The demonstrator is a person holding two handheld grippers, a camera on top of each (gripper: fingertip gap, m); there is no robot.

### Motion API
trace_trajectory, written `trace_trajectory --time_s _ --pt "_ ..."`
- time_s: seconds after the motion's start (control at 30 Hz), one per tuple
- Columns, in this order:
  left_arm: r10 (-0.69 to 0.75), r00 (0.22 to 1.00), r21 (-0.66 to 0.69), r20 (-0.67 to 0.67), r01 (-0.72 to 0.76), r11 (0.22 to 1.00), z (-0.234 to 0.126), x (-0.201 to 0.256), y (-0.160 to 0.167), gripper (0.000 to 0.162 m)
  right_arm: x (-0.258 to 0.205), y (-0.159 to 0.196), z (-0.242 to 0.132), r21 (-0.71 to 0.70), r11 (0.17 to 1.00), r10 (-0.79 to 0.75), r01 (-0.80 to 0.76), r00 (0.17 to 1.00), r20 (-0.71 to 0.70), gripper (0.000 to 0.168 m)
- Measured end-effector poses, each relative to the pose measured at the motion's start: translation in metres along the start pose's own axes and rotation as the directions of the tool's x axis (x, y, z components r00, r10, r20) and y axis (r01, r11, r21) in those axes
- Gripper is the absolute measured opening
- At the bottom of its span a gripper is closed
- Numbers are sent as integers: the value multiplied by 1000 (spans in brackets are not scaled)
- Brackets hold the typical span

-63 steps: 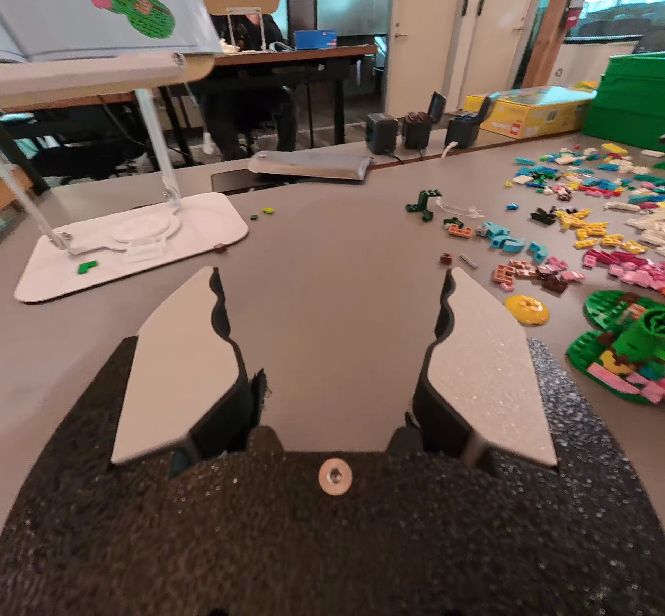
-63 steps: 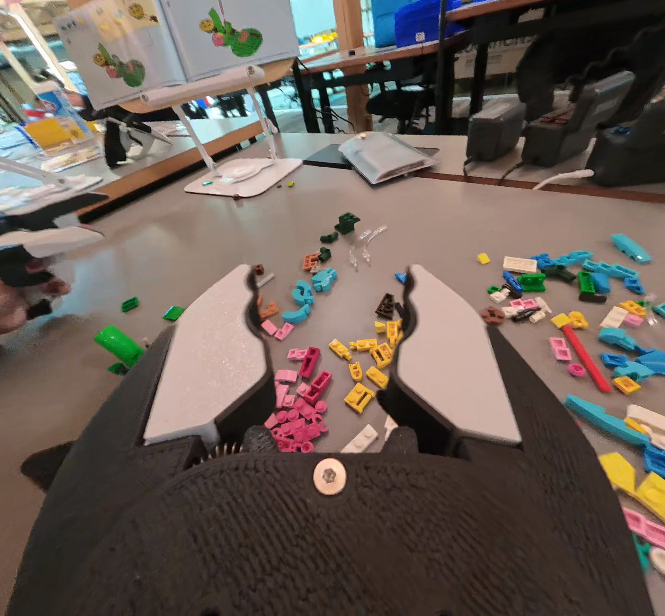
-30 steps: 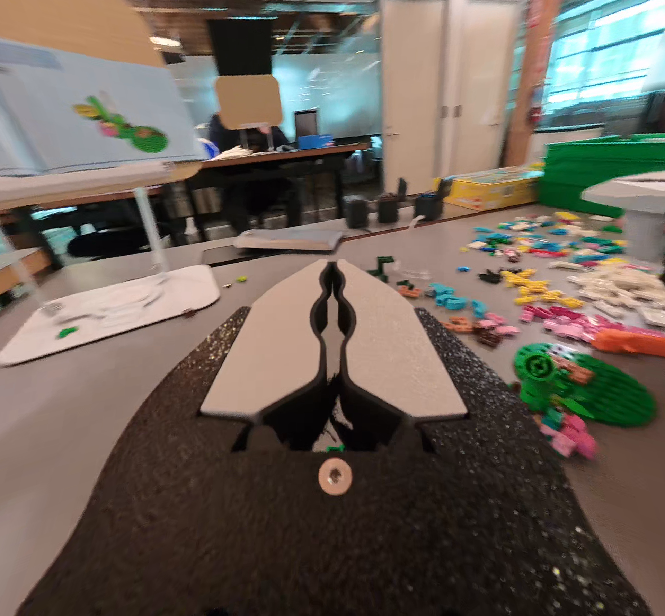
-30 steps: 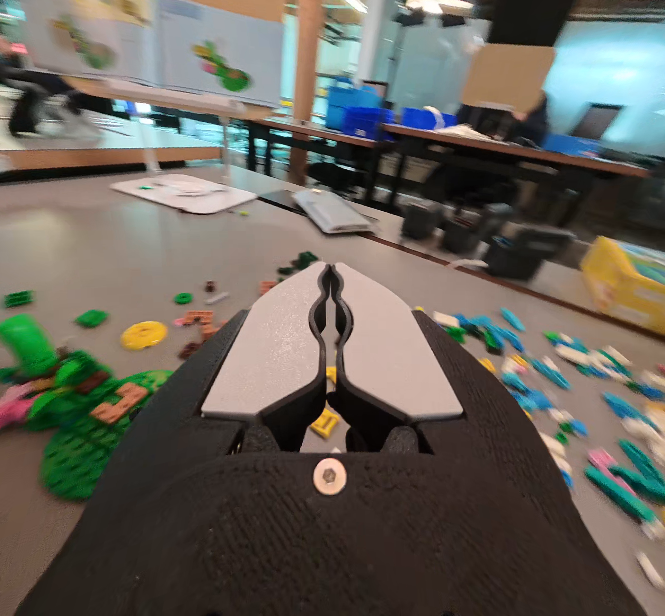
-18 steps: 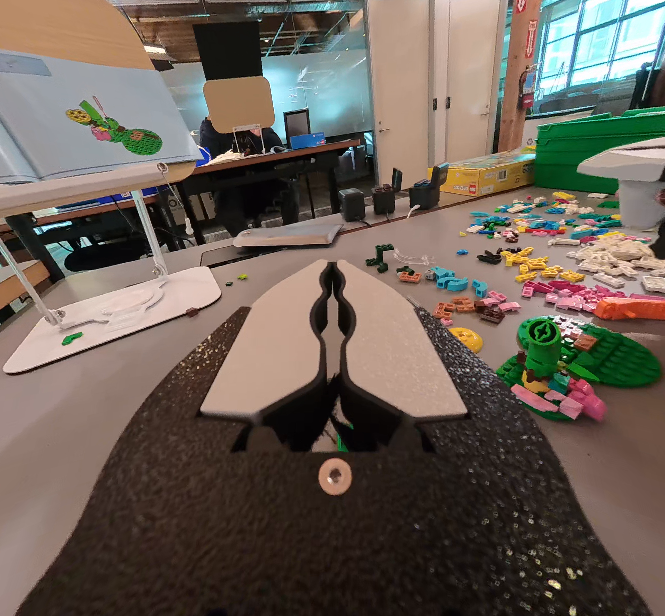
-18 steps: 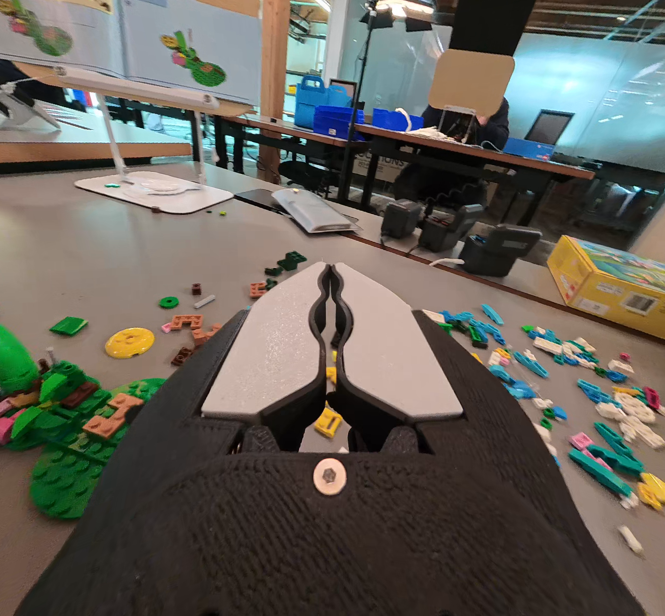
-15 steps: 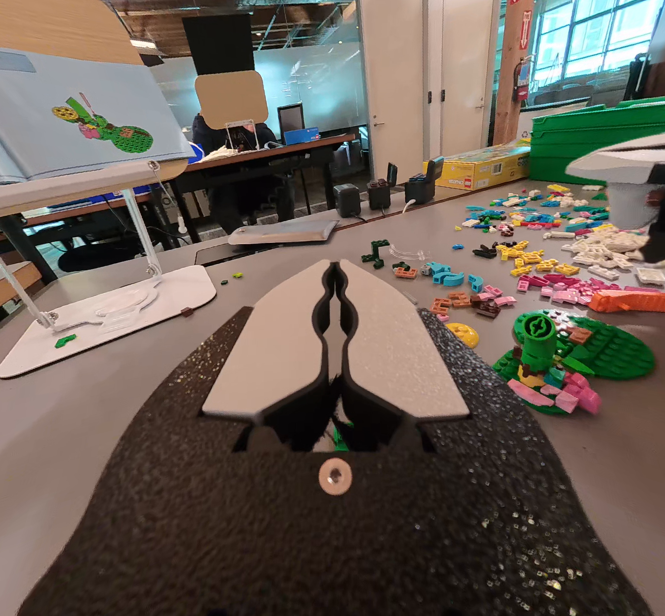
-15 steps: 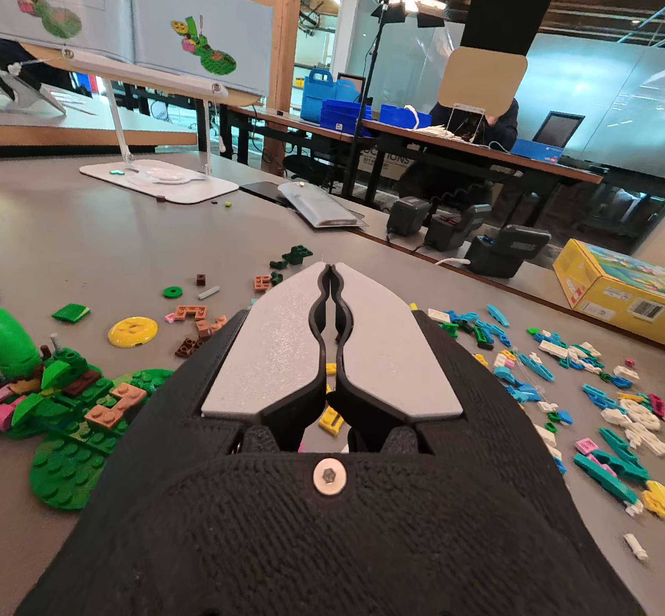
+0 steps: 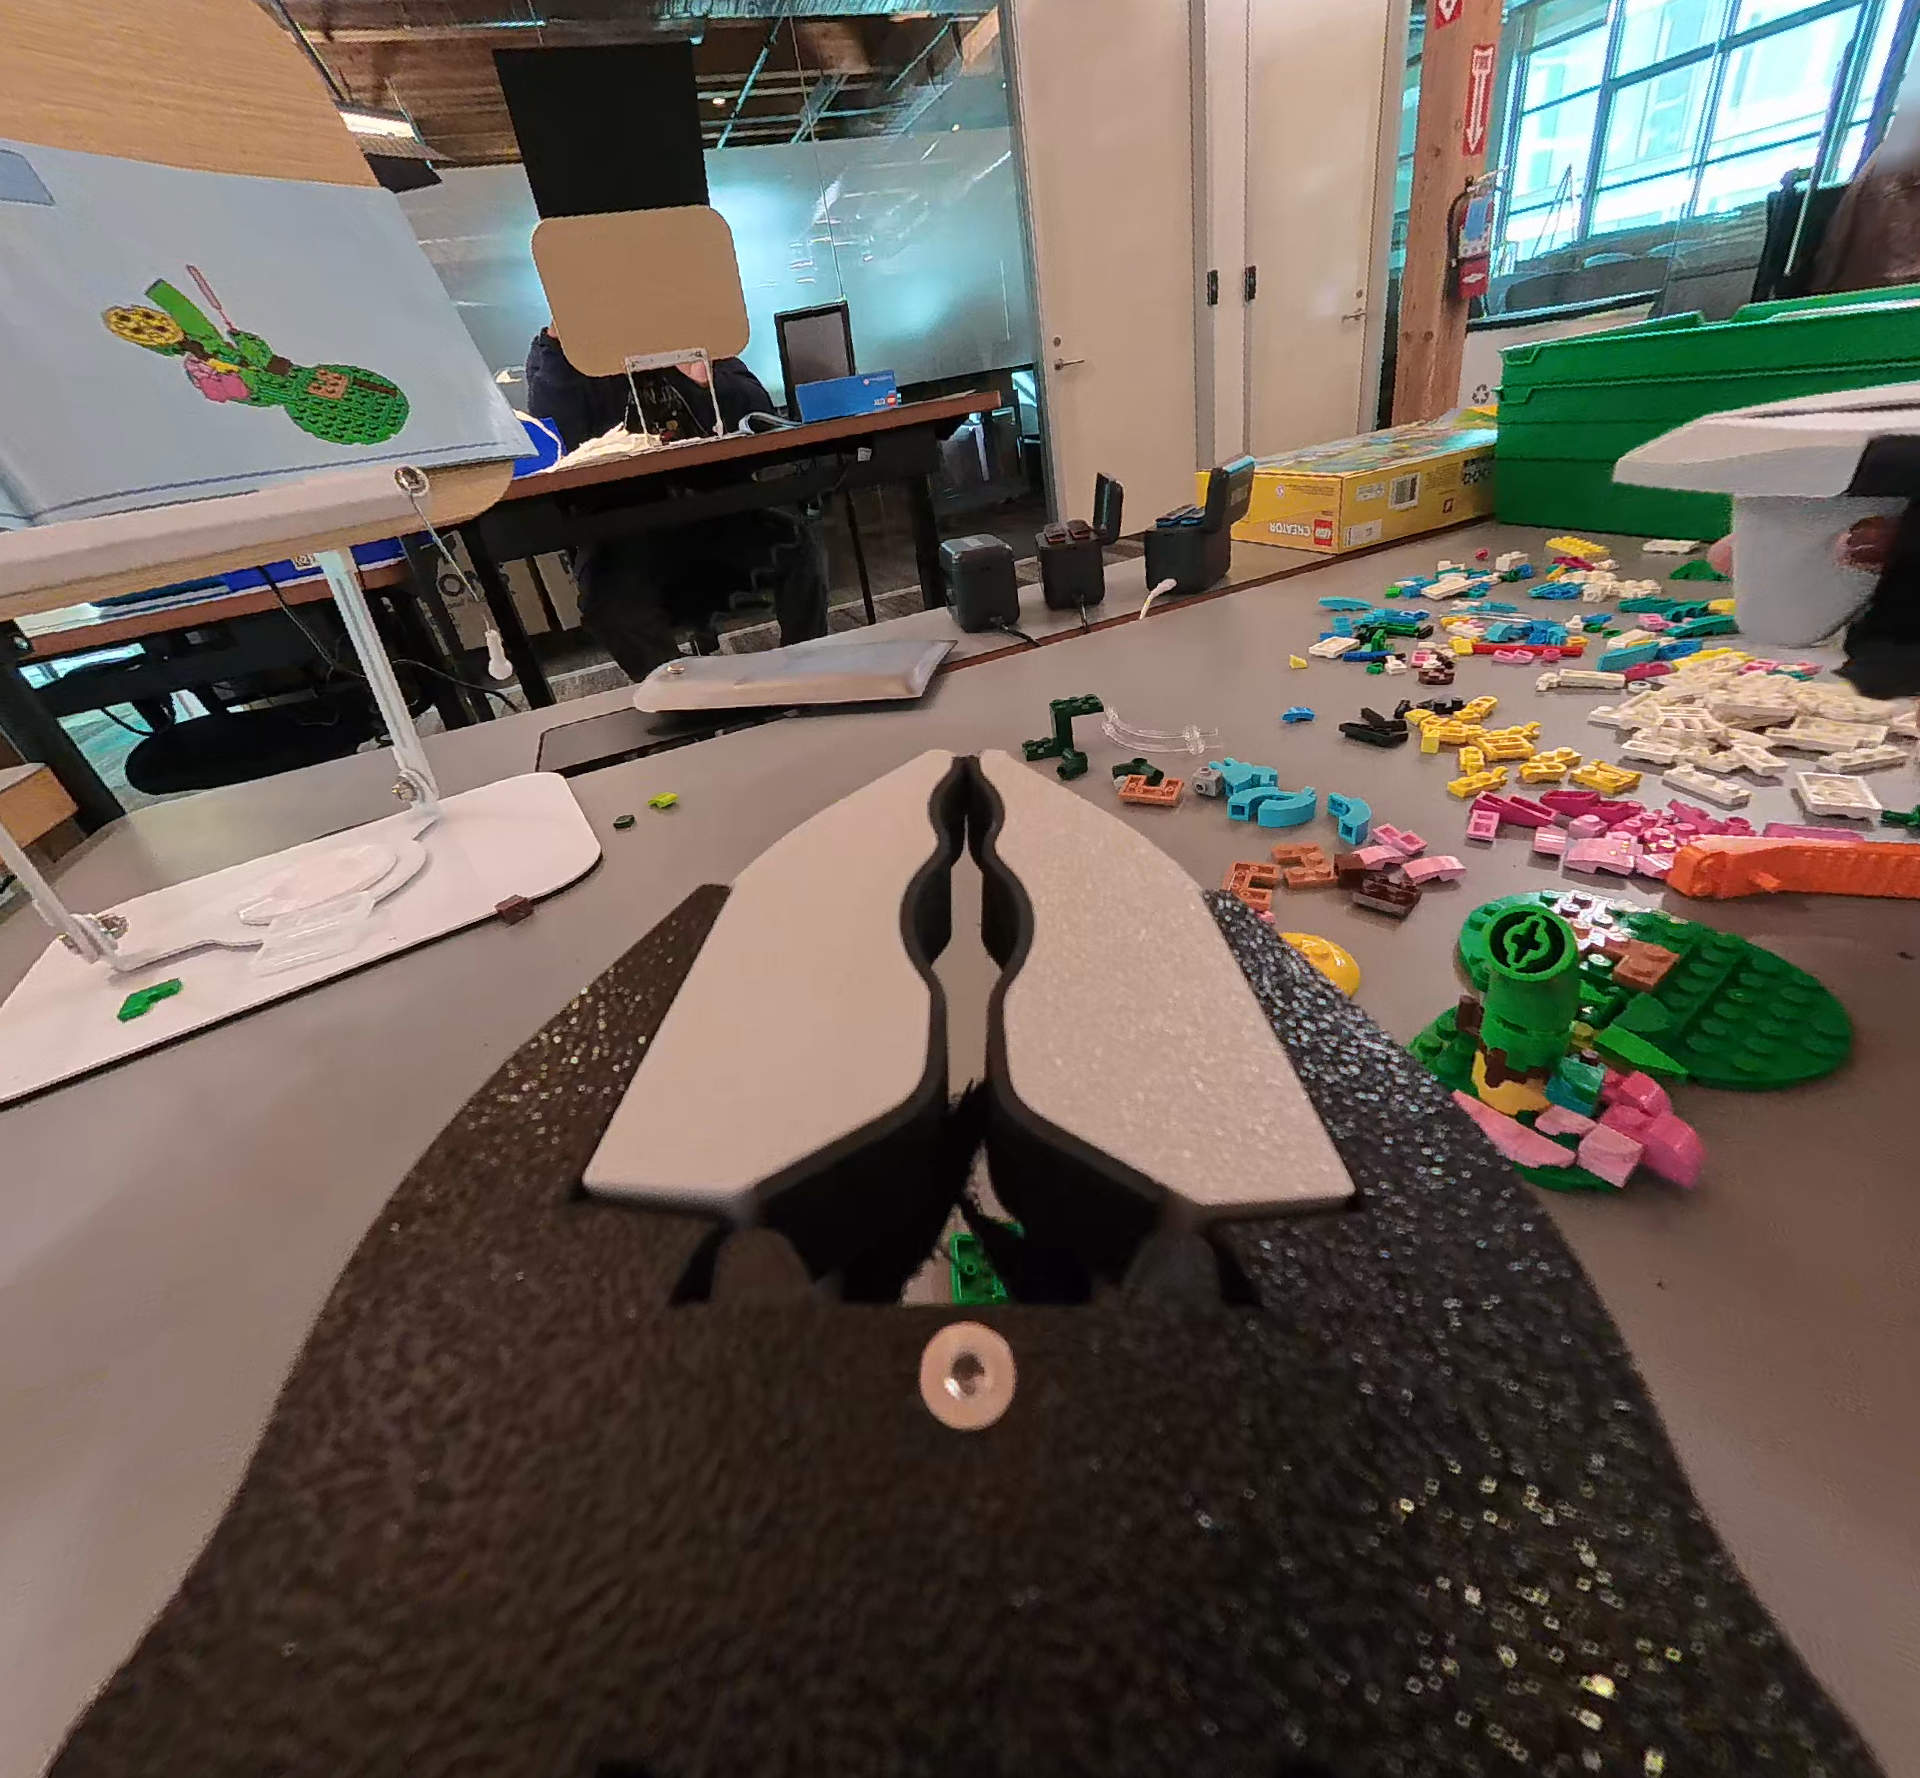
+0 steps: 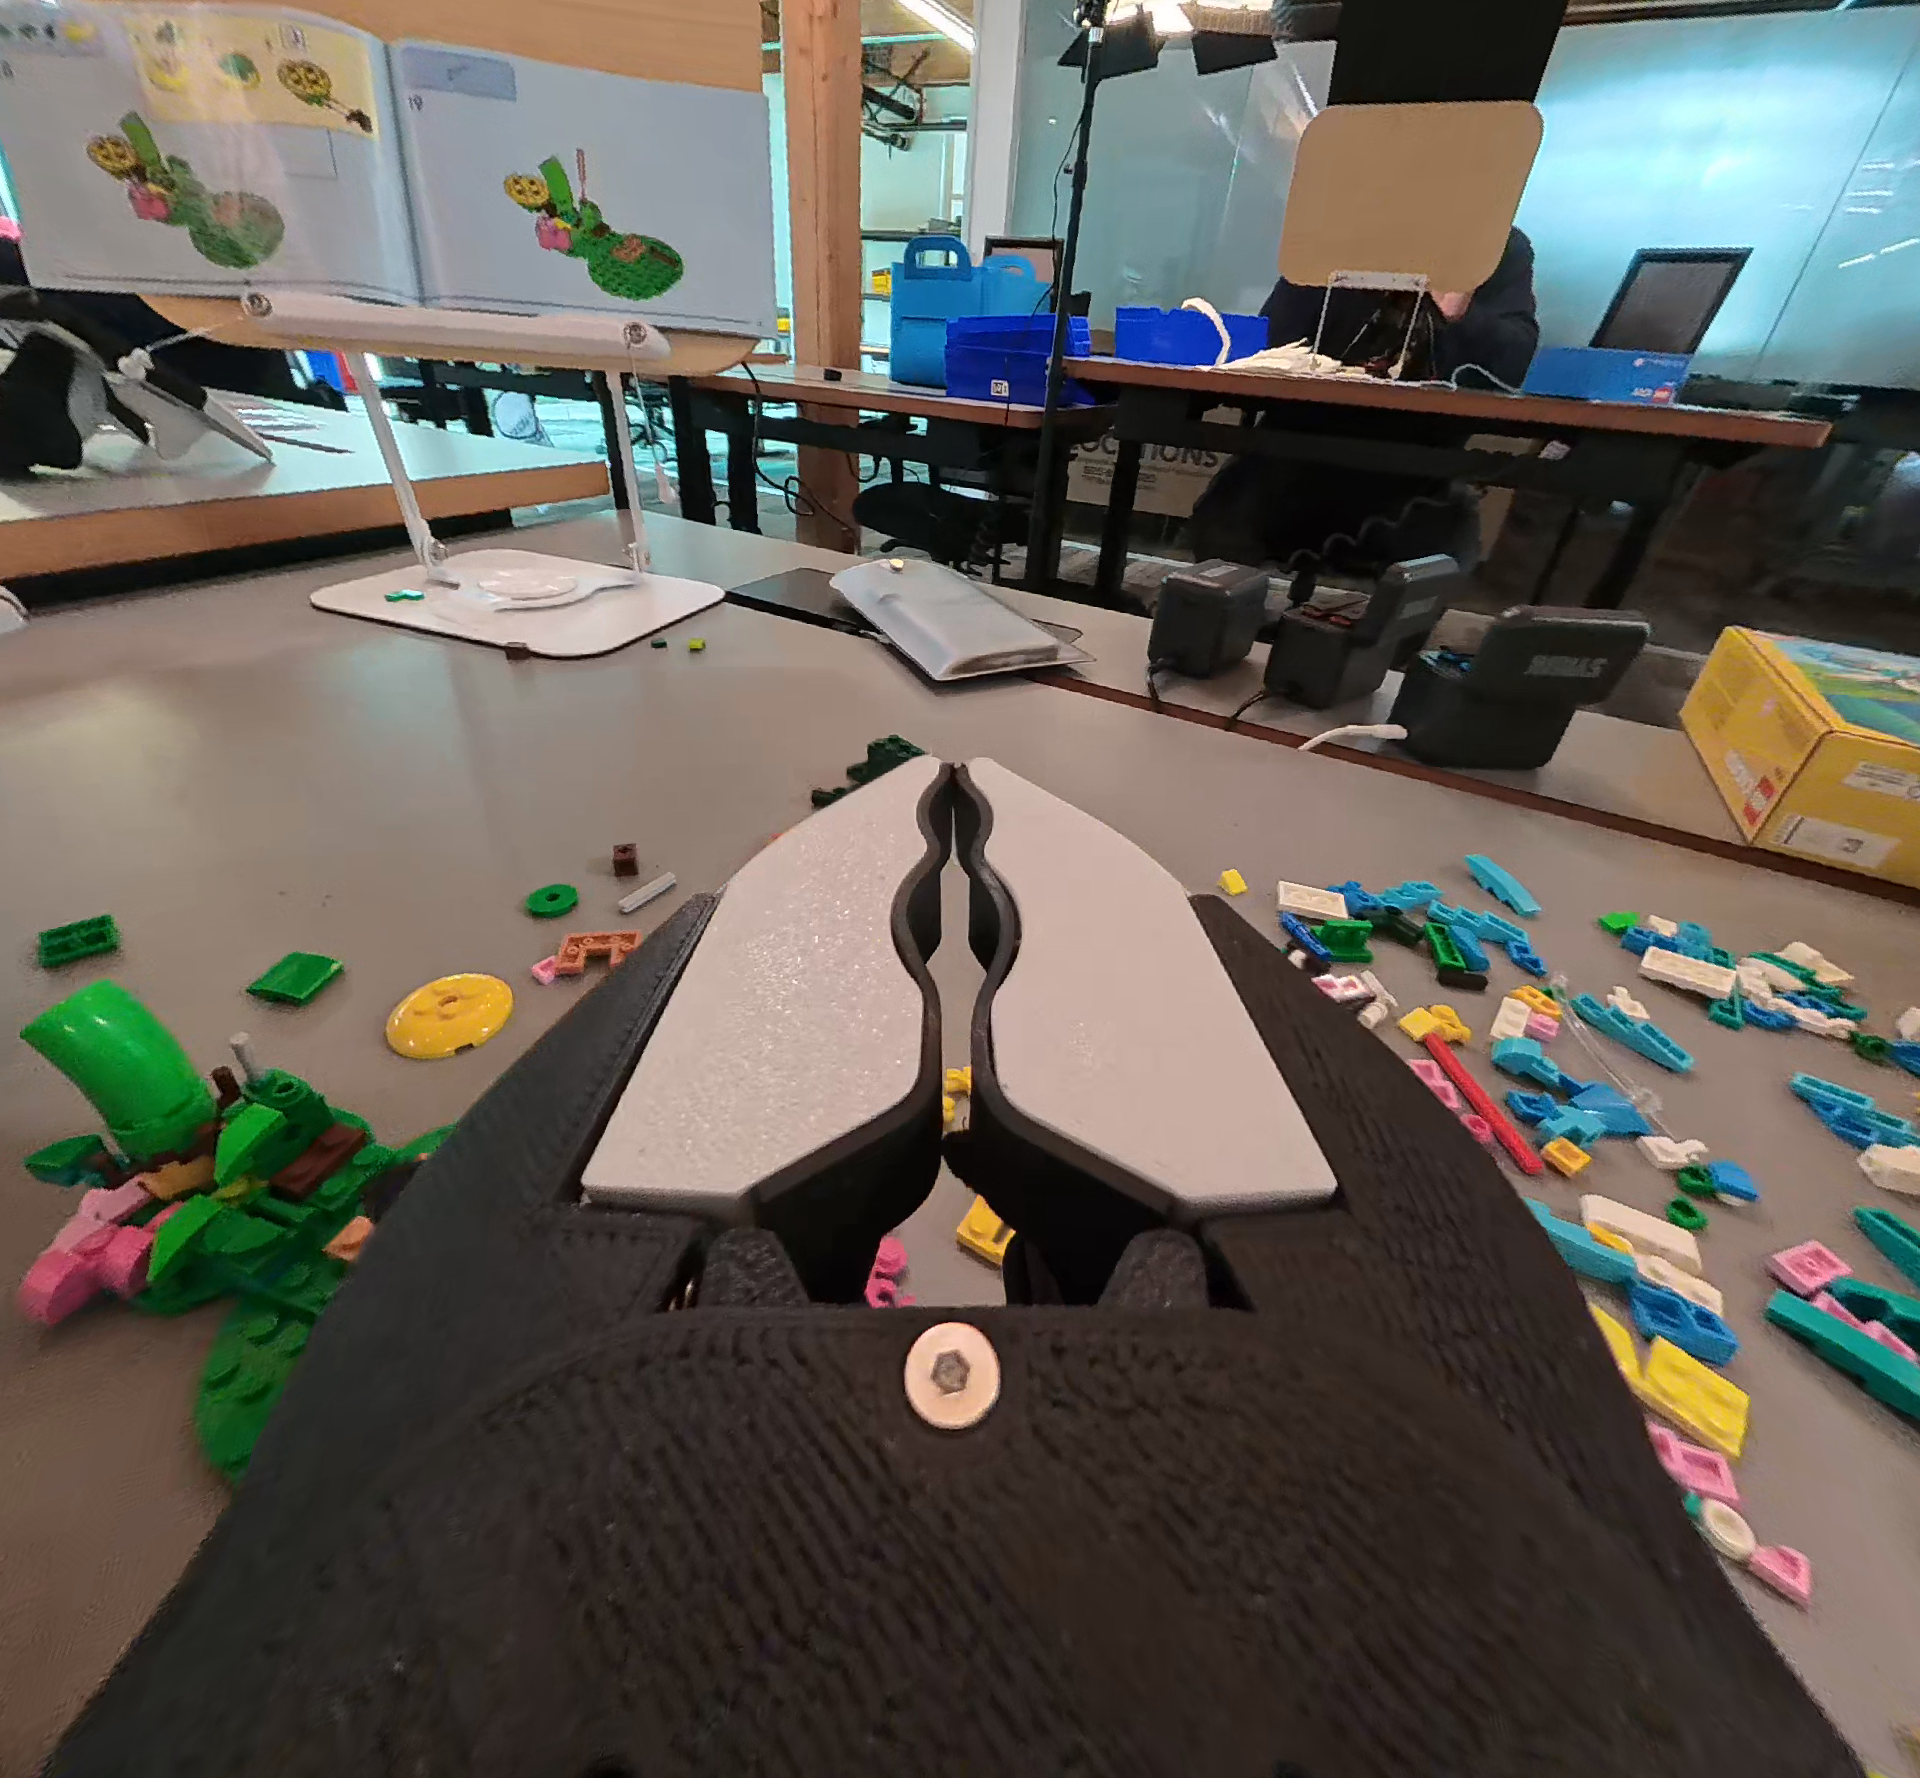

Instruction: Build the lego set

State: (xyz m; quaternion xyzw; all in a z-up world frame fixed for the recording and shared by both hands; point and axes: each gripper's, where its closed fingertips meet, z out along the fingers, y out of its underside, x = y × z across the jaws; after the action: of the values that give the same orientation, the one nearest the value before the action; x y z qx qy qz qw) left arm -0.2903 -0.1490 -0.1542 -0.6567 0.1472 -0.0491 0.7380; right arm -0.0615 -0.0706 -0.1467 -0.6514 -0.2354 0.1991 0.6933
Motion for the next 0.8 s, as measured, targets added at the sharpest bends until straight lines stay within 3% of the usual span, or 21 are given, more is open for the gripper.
trace_trajectory --time_s 0.27,0.8 --pt "-41 996 57 -84 46 997 -4 11 -8 0 -33 1 1 -35 998 65 -59 977 204 0" --pt "-6 998 46 -69 9 999 -2 12 -6 0 -28 8 3 -38 999 1 5 990 144 0"
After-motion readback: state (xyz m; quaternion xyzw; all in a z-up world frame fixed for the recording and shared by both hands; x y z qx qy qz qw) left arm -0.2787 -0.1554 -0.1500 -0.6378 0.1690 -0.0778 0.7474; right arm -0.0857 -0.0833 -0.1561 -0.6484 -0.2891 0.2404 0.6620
